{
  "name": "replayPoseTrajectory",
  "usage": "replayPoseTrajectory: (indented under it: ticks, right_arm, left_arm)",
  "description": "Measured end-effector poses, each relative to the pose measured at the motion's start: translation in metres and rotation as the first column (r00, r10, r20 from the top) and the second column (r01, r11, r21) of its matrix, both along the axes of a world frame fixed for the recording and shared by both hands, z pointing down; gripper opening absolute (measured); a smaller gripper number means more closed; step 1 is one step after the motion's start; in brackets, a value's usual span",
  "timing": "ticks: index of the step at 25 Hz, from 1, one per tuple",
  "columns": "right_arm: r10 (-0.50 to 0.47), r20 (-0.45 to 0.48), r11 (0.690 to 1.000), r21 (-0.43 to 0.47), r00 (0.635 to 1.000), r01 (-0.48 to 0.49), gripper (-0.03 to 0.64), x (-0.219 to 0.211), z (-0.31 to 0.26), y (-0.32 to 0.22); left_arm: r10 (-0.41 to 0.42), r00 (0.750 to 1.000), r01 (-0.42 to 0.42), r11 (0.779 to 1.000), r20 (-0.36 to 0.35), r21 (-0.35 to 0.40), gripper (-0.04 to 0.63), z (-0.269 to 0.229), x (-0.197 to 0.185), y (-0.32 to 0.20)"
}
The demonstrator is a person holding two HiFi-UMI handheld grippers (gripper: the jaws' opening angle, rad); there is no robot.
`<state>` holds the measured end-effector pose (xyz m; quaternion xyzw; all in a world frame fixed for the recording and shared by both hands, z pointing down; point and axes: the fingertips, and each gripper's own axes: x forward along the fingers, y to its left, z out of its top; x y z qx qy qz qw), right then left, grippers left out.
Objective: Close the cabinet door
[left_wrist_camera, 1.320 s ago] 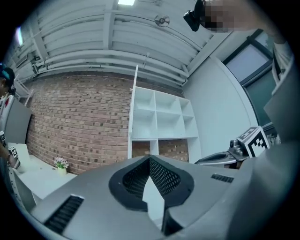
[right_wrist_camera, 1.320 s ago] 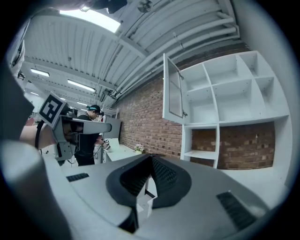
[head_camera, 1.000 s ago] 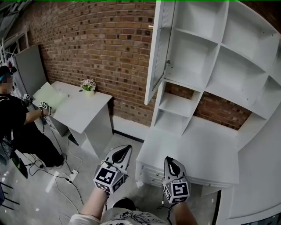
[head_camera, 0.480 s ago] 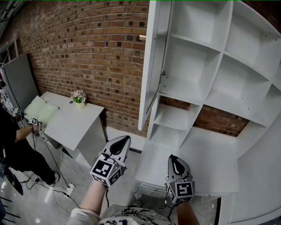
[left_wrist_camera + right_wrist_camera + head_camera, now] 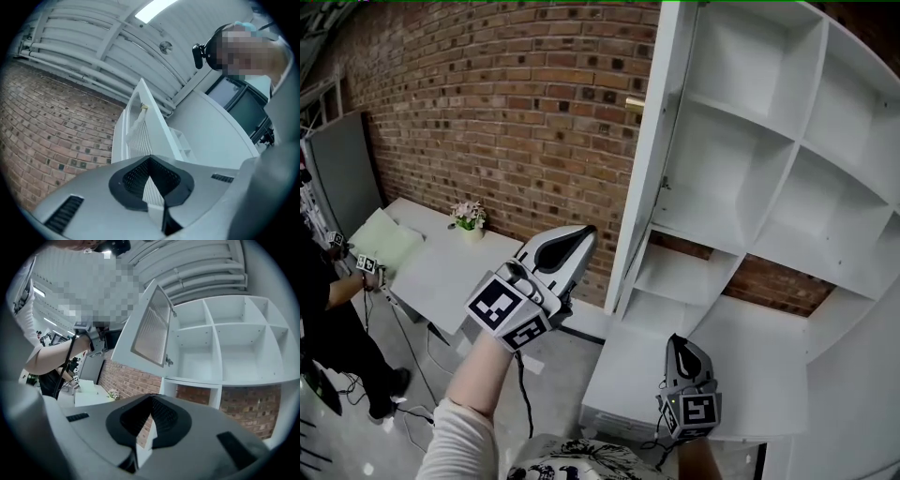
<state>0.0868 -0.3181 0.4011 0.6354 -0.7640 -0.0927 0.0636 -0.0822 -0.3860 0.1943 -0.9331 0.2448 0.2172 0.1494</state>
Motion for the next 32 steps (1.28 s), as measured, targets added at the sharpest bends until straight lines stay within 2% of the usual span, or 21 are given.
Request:
replayPoseTrajectory:
  ticks: [3,6,8,10,12,14,17,24,27,32]
  right_arm:
    - [-0.007,-0.021,1.0,0.01,1.0,0.007,0.005,-0.001,-0.005,-0.006]
    - [-0.011,-0.05,1.0,0.002,0.999,0.011,0.005,-0.002,-0.003,-0.008]
    - [-0.009,-0.064,1.0,-0.008,0.998,0.009,0.005,-0.002,0.0,-0.008]
    - [-0.012,-0.079,1.0,-0.019,0.997,0.011,0.005,-0.003,0.0,-0.008]
    - [-0.018,-0.083,1.0,-0.024,0.996,0.016,0.005,-0.004,-0.003,-0.009]
    - [-0.023,-0.087,1.0,-0.021,0.996,0.021,0.005,-0.005,-0.005,-0.009]
    - [-0.021,-0.111,1.0,-0.012,0.994,0.019,0.005,-0.004,0.003,-0.008]
    - [0.011,-0.112,1.0,-0.005,0.994,-0.012,0.005,0.004,0.018,-0.007]
    - [0.018,-0.095,1.0,-0.016,0.995,-0.02,0.005,0.013,0.022,-0.008]
    - [0.016,-0.062,0.999,-0.034,0.998,-0.018,0.005,0.017,0.017,-0.012]
  left_arm:
    - [0.044,0.999,-0.045,0.999,0.009,0.028,0.015,-0.032,0.005,-0.007]
    - [0.168,0.986,-0.168,0.985,-0.014,0.031,0.071,-0.066,0.005,-0.002]
    - [0.268,0.963,-0.267,0.963,-0.023,0.045,0.097,-0.088,0.006,0.006]
    - [0.364,0.93,-0.363,0.931,-0.038,0.039,0.136,-0.111,0.009,0.012]
    - [0.419,0.906,-0.418,0.908,-0.064,0.02,0.175,-0.135,0.012,0.011]
    - [0.423,0.903,-0.423,0.906,-0.076,0.016,0.175,-0.152,0.013,0.005]
    - [0.422,0.905,-0.421,0.907,-0.054,0.032,0.178,-0.158,0.013,0.003]
    - [0.397,0.916,-0.401,0.912,0.066,0.082,0.18,-0.159,0.02,0.004]
    - [0.405,0.906,-0.418,0.902,0.122,0.105,0.142,-0.158,0.025,0.009]
    - [0.405,0.897,-0.43,0.892,0.177,0.137,0.12,-0.169,0.036,0.014]
